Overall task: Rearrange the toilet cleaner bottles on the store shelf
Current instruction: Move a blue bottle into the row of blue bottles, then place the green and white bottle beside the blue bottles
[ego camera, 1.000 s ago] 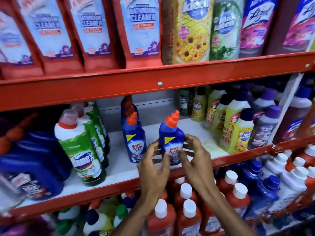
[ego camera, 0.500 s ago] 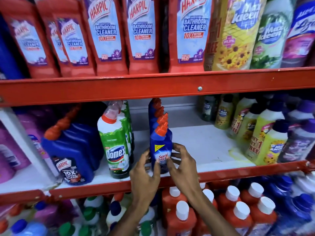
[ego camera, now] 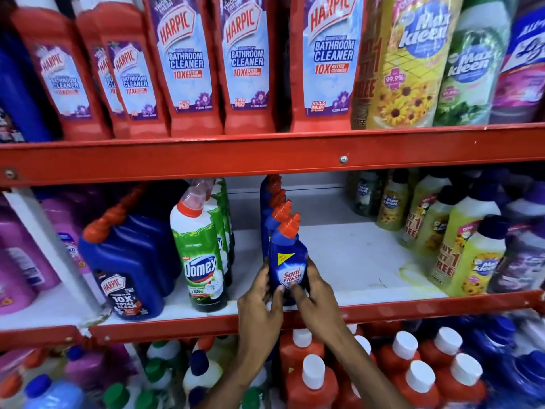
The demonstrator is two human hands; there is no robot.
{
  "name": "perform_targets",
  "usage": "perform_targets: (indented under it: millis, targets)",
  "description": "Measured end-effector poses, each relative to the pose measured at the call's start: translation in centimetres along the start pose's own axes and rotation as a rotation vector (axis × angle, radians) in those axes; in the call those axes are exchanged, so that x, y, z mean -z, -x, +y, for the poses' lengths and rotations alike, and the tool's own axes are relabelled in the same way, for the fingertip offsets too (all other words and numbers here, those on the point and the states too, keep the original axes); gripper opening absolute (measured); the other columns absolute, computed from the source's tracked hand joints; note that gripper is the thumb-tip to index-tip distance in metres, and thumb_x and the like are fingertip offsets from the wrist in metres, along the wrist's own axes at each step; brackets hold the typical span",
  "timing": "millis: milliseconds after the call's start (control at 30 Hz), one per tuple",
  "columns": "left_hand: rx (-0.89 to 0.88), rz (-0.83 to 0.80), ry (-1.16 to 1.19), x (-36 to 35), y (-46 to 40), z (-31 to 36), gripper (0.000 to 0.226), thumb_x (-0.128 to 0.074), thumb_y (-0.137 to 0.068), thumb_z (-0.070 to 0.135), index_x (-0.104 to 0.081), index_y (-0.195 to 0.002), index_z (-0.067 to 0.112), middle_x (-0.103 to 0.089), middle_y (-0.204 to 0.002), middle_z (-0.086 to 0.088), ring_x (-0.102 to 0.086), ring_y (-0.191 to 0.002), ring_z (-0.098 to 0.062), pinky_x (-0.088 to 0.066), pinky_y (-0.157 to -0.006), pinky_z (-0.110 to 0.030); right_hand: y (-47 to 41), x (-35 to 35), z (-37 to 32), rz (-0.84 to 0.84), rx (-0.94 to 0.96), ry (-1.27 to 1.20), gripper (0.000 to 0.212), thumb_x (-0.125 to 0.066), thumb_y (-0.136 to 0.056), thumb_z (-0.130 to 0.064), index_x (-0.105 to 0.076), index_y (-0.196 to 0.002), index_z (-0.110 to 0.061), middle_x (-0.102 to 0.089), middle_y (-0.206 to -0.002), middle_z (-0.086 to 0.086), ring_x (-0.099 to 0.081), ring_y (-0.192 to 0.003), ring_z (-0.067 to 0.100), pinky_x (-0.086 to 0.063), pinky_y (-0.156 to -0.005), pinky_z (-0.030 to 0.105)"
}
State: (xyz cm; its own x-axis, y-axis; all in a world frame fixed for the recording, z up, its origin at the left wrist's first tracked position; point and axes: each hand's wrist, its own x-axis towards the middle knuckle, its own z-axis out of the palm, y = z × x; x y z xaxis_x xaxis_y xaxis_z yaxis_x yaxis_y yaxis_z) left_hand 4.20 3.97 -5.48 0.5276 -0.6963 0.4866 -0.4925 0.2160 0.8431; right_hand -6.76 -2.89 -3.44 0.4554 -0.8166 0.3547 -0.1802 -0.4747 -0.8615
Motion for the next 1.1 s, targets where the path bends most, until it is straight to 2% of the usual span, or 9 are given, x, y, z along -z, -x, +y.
perform_targets:
  millis: [167, 433, 500, 567, 667, 767, 933, 1000, 1100]
  targets:
    - [-0.012, 0.002, -0.035, 0.0, 0.0, 0.2, 0.059, -0.065, -0.095, 0.003, -0.05, -0.146, 0.03, -0.06, -0.114, 0.053, -0.068, -0.108, 0.01, -0.053, -0.09, -0.01, -0.1, -0.1, 0.1, -0.032, -0.005, -0.005, 0.06, -0.048, -0.089, -0.03, -0.038, -0.147, -0.018, -0.068, -0.126, -0.002, -0.066, -0.104, 0.004, -0.049, -0.082, 0.009]
    - [-0.018, 0.048, -0.068, 0.4, 0.2, 0.1, 0.058, -0.064, -0.096, 0.007, -0.05, -0.148, 0.027, -0.069, -0.131, 0.015, -0.069, -0.113, 0.002, -0.06, -0.097, -0.029, 0.2, -0.3, -0.6, -0.01, -0.022, -0.039, 0.062, -0.056, -0.093, -0.019, -0.032, -0.151, -0.016, -0.064, -0.133, -0.004, -0.062, -0.104, -0.013, -0.043, -0.081, -0.001]
    - [0.006, 0.081, -0.081, 1.2, 0.5, 0.3, 0.058, -0.065, -0.096, 0.009, -0.049, -0.148, 0.028, -0.065, -0.136, 0.012, -0.066, -0.117, -0.001, -0.057, -0.1, -0.025, 1.0, -0.6, -1.5, 0.124, -0.025, -0.082, 0.067, -0.061, -0.092, -0.018, -0.031, -0.152, -0.015, -0.054, -0.14, -0.015, -0.054, -0.111, -0.021, -0.037, -0.083, -0.007]
    - [0.029, 0.16, -0.064, 2.8, 1.2, 0.8, 0.053, -0.065, -0.095, 0.012, -0.054, -0.144, 0.029, -0.067, -0.135, 0.006, -0.066, -0.116, -0.008, -0.052, -0.097, -0.013, 2.3, -0.9, -2.6, 0.409, 0.001, -0.118, 0.057, -0.058, -0.088, -0.025, -0.045, -0.144, -0.02, -0.054, -0.143, -0.01, -0.055, -0.122, -0.001, -0.039, -0.089, -0.003]
    - [-0.167, 0.381, -0.09, 6.5, 2.0, 1.7, 0.03, -0.062, -0.091, 0.022, -0.068, -0.121, 0.024, -0.07, -0.116, 0.002, -0.063, -0.109, 0.002, -0.046, -0.09, -0.005, 3.9, -2.5, -4.8, 0.68, 0.214, -0.105, 0.021, -0.053, -0.085, -0.018, -0.063, -0.103, -0.02, -0.069, -0.102, 0.001, -0.065, -0.097, 0.012, -0.051, -0.083, 0.02]
    - [-0.173, 0.467, -0.069, 9.8, 1.8, 1.1, 0.034, -0.058, -0.089, 0.033, -0.063, -0.12, 0.02, -0.061, -0.121, -0.001, -0.059, -0.113, -0.005, -0.043, -0.097, -0.007, 3.6, -5.9, -6.2, 0.443, 0.227, -0.1, 0.023, -0.053, -0.086, -0.017, -0.066, -0.104, -0.02, -0.07, -0.101, -0.003, -0.065, -0.095, 0.006, -0.049, -0.082, 0.015]
    - [0.122, 0.208, -0.085, 12.5, -0.5, -2.2, 0.08, -0.049, -0.086, 0.059, -0.03, -0.156, 0.025, -0.041, -0.161, 0.002, -0.045, -0.143, -0.016, -0.039, -0.12, -0.044, 1.0, -11.7, -6.4, -0.013, 0.079, -0.046, 0.059, -0.05, -0.095, -0.028, -0.031, -0.15, -0.02, -0.035, -0.153, -0.013, -0.037, -0.138, -0.005, -0.031, -0.113, 0.013]
    - [0.145, 0.121, -0.092, 13.0, -1.2, -3.4, 0.075, -0.047, -0.089, 0.06, -0.032, -0.155, 0.028, -0.052, -0.154, -0.001, -0.055, -0.137, -0.019, -0.046, -0.114, -0.052, 0.3, -12.4, -6.6, -0.081, 0.089, -0.054, 0.056, -0.052, -0.097, -0.012, -0.029, -0.142, -0.036, -0.039, -0.14, -0.027, -0.037, -0.123, -0.027, -0.028, -0.102, -0.002]
    - [0.094, 0.081, -0.136, 13.2, -1.4, -3.9, 0.063, -0.046, -0.093, 0.056, -0.042, -0.148, 0.025, -0.069, -0.133, -0.001, -0.068, -0.118, -0.018, -0.056, -0.099, -0.048, 0.1, -12.9, -6.2, -0.088, 0.075, -0.057, 0.046, -0.047, -0.096, -0.021, -0.04, -0.138, -0.039, -0.058, -0.132, -0.017, -0.052, -0.117, -0.017, -0.041, -0.099, 0.008]
